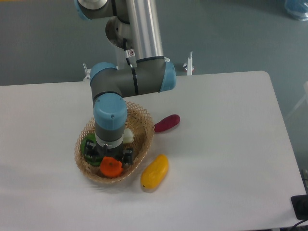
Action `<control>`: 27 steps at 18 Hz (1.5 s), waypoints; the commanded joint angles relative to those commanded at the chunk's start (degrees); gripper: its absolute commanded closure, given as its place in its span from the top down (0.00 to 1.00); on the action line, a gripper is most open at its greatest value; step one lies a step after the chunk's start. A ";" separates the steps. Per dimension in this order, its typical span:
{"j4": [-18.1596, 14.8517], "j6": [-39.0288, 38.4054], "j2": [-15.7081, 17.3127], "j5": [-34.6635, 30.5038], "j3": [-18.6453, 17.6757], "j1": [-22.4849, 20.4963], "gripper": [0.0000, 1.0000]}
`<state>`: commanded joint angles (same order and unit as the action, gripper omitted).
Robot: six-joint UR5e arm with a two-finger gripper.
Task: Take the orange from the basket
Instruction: 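Close the gripper around the orange inside the basket, then lift the orange out of the basket and carry it beside the eggplant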
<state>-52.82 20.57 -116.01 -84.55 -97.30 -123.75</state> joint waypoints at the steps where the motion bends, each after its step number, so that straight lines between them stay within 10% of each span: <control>1: 0.00 -0.17 -0.26 -0.09 0.00 -0.09 1.00; 18: 1.93 -0.53 -2.55 -0.09 0.09 0.09 1.00; 27: 2.20 0.09 -1.76 -0.09 -0.17 0.00 0.71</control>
<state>-50.63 20.65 -117.78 -84.64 -97.47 -123.75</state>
